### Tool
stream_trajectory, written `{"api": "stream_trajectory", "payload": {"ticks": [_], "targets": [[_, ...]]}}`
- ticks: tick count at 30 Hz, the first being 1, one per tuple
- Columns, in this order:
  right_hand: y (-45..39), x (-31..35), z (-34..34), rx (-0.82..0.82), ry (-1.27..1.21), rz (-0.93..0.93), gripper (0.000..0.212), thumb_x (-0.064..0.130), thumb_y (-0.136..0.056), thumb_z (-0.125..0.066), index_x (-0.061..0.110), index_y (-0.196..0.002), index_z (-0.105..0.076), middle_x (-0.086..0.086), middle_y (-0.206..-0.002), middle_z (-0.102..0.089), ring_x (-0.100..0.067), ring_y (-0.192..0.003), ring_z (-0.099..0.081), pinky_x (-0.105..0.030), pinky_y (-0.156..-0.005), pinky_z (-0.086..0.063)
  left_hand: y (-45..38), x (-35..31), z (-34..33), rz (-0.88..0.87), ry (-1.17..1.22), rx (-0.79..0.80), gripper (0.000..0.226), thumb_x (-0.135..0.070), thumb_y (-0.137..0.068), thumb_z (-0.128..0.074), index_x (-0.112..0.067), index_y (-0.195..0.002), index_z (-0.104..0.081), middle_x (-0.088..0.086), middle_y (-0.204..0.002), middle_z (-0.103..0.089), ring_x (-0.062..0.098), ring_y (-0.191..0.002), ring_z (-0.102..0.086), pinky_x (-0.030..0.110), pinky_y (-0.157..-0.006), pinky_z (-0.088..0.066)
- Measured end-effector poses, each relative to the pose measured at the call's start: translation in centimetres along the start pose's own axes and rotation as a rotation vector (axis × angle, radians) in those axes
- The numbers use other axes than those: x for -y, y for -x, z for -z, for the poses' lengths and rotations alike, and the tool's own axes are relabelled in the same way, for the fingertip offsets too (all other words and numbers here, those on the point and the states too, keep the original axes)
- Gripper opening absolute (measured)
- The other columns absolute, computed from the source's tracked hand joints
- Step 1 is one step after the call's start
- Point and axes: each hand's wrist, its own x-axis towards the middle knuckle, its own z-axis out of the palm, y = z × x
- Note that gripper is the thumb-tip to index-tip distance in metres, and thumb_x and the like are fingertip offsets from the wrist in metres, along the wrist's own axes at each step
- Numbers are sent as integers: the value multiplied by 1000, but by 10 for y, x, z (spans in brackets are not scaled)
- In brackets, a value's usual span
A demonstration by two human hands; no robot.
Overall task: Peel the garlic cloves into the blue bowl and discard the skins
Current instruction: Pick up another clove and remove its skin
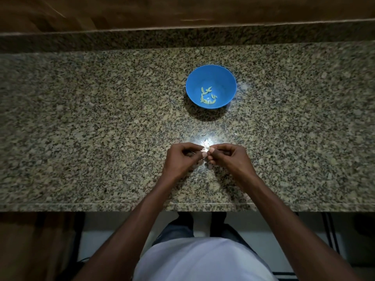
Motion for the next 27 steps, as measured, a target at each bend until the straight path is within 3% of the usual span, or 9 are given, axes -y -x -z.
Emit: {"api": "stream_trajectory", "payload": {"ticks": [4, 11, 19, 21, 24, 27], "targets": [[-1, 2, 8, 84, 45, -17, 21, 14, -96, -75, -2, -108, -75, -21, -93, -78, -31, -88, -77, -36, -83, -64, 5, -4, -11, 37, 183, -66, 17, -19, -89, -81, -9, -103, -80, 2, -95, -80, 19, -91, -76, 33, -78, -62], [-4, 12, 24, 255, -50, -142, 22, 12, -96, -73, -3, -112, -75, -16, -95, -78, -20, -86, -74, -29, -81, -62, 10, -8, -17, 163, 378, 64, 19, -17, -96, -72, -4, -110, -75, 15, -99, -77, 19, -86, -71, 29, -84, -59], [-10, 20, 28, 315, -527, -656, 13, 2, -100, -61, -1, -94, -72, -8, -83, -71, -10, -69, -67, -18, -62, -59, 10, -18, -28, 154, 333, 80, 8, -16, -100, -67, -11, -102, -73, 0, -88, -73, 12, -84, -66, 29, -85, -56], [-12, 18, 29, 270, -376, -590, 9, 2, -98, -66, -3, -96, -74, -11, -84, -73, -12, -71, -70, -20, -62, -60, 10, -18, -30, 136, 239, 35, 11, -14, -101, -64, -8, -105, -72, 1, -89, -72, 9, -81, -67, 24, -79, -58], [-12, 13, 34, 152, -21, -346, 12, 5, -93, -76, -5, -99, -76, -17, -89, -77, -20, -81, -74, -24, -68, -63, 8, -12, -26, 194, 172, -115, 15, -15, -103, -61, -7, -112, -70, 2, -89, -70, 9, -75, -64, 18, -63, -54], [-7, 8, 42, 129, 76, -207, 14, 5, -93, -75, -6, -103, -75, -22, -94, -78, -22, -81, -74, -26, -71, -64, 5, -4, -15, 211, 211, -168, 14, -11, -101, -65, -4, -111, -70, 7, -93, -74, 13, -82, -70, 20, -72, -59]]}}
